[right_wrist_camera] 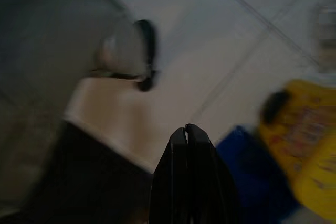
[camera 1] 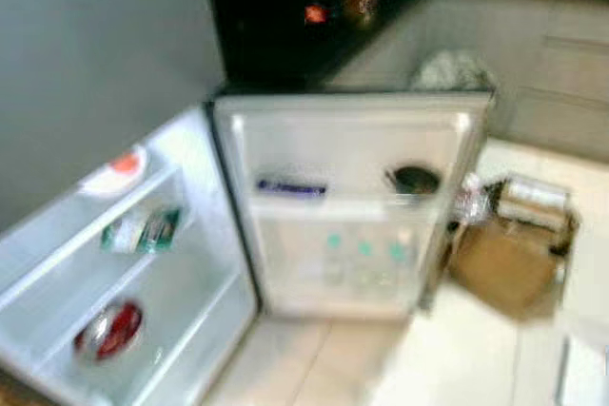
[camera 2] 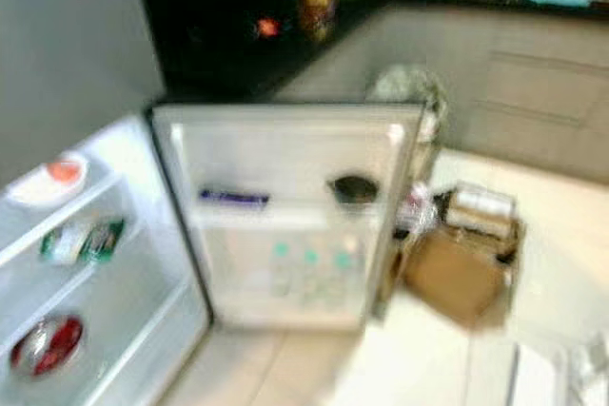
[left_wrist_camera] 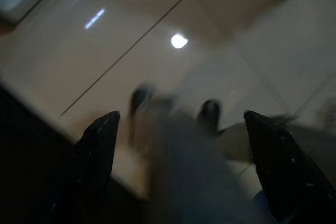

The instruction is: Restocking fridge

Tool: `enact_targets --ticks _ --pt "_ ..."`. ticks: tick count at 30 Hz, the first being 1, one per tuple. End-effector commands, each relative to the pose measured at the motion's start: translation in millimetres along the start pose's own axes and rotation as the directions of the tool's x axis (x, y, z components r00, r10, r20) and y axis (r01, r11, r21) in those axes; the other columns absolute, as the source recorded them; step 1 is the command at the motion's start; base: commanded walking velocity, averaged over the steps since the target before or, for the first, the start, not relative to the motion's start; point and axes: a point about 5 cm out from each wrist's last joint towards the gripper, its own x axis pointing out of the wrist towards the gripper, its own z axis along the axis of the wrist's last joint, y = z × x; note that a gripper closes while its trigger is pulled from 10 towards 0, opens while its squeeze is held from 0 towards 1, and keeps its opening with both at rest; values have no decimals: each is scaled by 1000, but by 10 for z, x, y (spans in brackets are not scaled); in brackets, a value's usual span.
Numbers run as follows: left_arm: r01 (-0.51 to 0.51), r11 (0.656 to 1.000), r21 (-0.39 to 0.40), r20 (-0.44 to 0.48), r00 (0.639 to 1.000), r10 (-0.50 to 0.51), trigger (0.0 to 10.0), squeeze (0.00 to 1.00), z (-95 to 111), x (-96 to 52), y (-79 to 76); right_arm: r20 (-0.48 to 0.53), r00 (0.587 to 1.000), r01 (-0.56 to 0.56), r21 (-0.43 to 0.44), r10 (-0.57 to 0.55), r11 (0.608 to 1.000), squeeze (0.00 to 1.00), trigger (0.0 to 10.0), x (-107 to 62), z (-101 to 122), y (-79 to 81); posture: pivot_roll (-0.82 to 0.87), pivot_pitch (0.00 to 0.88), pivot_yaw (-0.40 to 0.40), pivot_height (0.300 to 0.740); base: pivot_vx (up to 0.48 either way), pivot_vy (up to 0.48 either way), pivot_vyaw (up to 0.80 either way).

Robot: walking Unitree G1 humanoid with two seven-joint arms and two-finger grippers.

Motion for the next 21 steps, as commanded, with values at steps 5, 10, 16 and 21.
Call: enact_targets --ticks 5,10,16,21 --pt "-20 1000 -1 -26 999 20 10000 0 -107 -46 66 14 1000 -15 -7 16 1000 0 10000 18 34 63 -98 0 -11 740 -80 0 0" --pt "-17 1000 13 -31 999 18 10000 0 -114 -58 94 15 1000 -18 -4 18 1000 0 10000 19 31 69 -100 0 -9 740 0 0 0" --pt "-17 1000 25 -43 999 18 10000 0 -127 -65 109 22 999 -29 9 29 1000 0 10000 21 37 82 -103 0 -7 740 0 -398 0" --pt "-18 1000 14 -39 999 19 10000 0 -129 -66 108 49 996 -80 14 79 997 0 10000 18 54 110 -102 0 -7 740 0 -455 0"
